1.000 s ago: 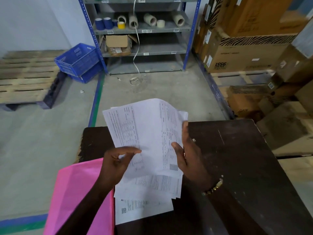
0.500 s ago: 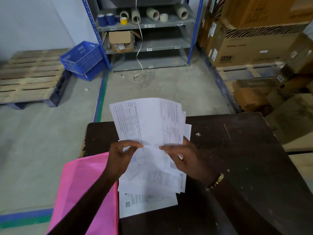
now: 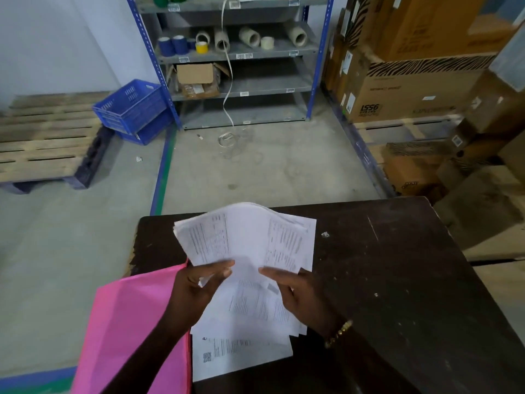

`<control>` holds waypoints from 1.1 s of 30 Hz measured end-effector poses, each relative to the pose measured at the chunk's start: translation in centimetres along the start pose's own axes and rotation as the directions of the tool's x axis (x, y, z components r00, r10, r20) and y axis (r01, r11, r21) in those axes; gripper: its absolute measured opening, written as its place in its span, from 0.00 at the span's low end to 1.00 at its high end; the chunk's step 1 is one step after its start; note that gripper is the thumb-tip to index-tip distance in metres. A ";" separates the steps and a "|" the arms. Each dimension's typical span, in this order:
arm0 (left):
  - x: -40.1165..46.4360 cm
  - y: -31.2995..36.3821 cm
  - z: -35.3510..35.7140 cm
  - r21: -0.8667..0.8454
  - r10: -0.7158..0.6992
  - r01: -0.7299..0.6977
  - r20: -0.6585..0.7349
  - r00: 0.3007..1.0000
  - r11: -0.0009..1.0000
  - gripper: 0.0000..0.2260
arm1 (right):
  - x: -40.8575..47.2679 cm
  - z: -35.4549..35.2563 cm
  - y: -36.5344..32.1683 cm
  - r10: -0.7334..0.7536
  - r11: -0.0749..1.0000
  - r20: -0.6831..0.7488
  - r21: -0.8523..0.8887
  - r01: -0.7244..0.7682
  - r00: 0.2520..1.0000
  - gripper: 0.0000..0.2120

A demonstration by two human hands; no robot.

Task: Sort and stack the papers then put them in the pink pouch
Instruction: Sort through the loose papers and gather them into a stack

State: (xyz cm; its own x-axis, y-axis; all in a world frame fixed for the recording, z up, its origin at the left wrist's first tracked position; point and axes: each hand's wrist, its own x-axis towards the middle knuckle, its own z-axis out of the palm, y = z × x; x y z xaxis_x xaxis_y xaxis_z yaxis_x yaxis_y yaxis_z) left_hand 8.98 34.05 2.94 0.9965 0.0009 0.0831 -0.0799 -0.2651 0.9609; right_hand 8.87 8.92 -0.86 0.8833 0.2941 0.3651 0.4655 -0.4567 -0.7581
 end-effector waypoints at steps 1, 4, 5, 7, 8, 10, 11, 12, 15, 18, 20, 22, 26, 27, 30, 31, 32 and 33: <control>0.3 0.2 -0.1 -0.008 0.002 -0.002 -0.015 1.000 1.000 0.11 | 0.1 0.1 0.1 0.019 1.000 0.008 0.012 -0.019 1.000 0.20; 1.0 0.2 -0.6 0.025 0.012 -0.013 0.012 1.000 1.000 0.11 | 0.4 0.3 0.6 0.042 0.997 0.028 0.069 -0.044 0.999 0.18; 1.1 -0.1 -1.0 0.032 0.006 -0.006 0.022 1.000 0.999 0.11 | 0.5 0.2 0.6 0.059 0.993 0.037 0.103 -0.063 0.998 0.16; 1.2 -0.8 -2.3 0.048 -0.029 0.028 0.021 0.999 0.998 0.10 | 0.8 -0.5 0.7 0.123 0.981 0.023 0.150 -0.125 0.992 0.14; 1.2 -1.2 -3.2 0.062 -0.056 0.054 0.020 0.998 0.997 0.10 | 1.1 -1.1 0.9 0.164 0.971 -0.011 0.179 -0.159 0.986 0.14; 0.7 -2.3 -5.2 0.089 -0.107 0.105 0.013 0.994 0.990 0.10 | 1.7 -2.8 2.4 0.268 0.943 -0.080 0.225 -0.245 0.960 0.17; 0.3 -3.0 -6.4 0.093 -0.137 0.136 0.001 0.991 0.986 0.10 | 2.1 -3.7 3.4 0.329 0.929 -0.072 0.207 -0.308 0.942 0.23; -0.1 -3.6 -7.5 0.086 -0.174 0.174 -0.012 0.985 0.981 0.10 | 2.5 -4.4 4.6 0.378 0.917 -0.011 0.142 -0.373 0.926 0.32; -1.5 -5.5 -10.3 0.075 -0.267 0.269 -0.026 0.963 0.960 0.10 | 4.0 -5.4 7.7 0.443 0.895 0.297 -0.204 -0.396 0.846 0.57; -2.5 -7.0 -11.0 0.075 -0.311 0.313 -0.036 0.950 0.947 0.11 | 6.0 -4.8 9.7 0.425 0.875 0.448 -0.425 -0.230 0.787 0.69; -2.6 -7.7 -10.6 0.073 -0.314 0.317 -0.047 0.948 0.946 0.11 | 6.7 -3.6 10.2 0.439 0.853 0.470 -0.486 -0.190 0.766 0.72; -2.1 -8.2 -10.1 0.068 -0.327 0.329 -0.045 0.944 0.942 0.11 | 6.3 -2.5 10.6 0.478 0.817 0.450 -0.542 -0.194 0.754 0.74; -1.3 -9.2 -9.9 0.086 -0.335 0.335 -0.012 0.942 0.938 0.10 | 5.5 -1.8 10.8 0.520 0.801 0.404 -0.537 -0.266 0.753 0.75; -1.2 -9.5 -9.9 0.084 -0.340 0.339 -0.010 0.940 0.937 0.10 | 5.5 -1.8 10.7 0.521 0.803 0.404 -0.532 -0.270 0.752 0.74; -1.3 -10.2 -9.9 0.081 -0.344 0.345 -0.017 0.939 0.935 0.09 | 4.7 -1.6 10.7 0.519 0.813 0.399 -0.503 -0.293 0.756 0.72; -1.4 -10.4 -9.9 0.084 -0.344 0.344 -0.023 0.939 0.935 0.09 | 4.5 -1.5 10.6 0.511 0.820 0.394 -0.491 -0.295 0.764 0.70; -1.6 -10.4 -9.8 0.086 -0.342 0.343 -0.026 0.939 0.935 0.09 | 4.2 -1.5 10.3 0.498 0.826 0.387 -0.484 -0.289 0.776 0.68; -1.7 -10.5 -9.8 0.090 -0.343 0.344 -0.027 0.939 0.934 0.09 | 4.0 -1.4 10.1 0.487 0.829 0.380 -0.485 -0.279 0.786 0.66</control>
State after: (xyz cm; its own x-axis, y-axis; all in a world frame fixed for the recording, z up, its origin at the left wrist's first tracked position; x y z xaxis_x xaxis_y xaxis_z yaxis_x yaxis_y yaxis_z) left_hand 7.87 46.31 -4.73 0.9624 0.1178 -0.2449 0.2706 -0.3344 0.9027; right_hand 17.21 4.33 -6.35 0.8997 0.3282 -0.2878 0.1669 -0.8678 -0.4680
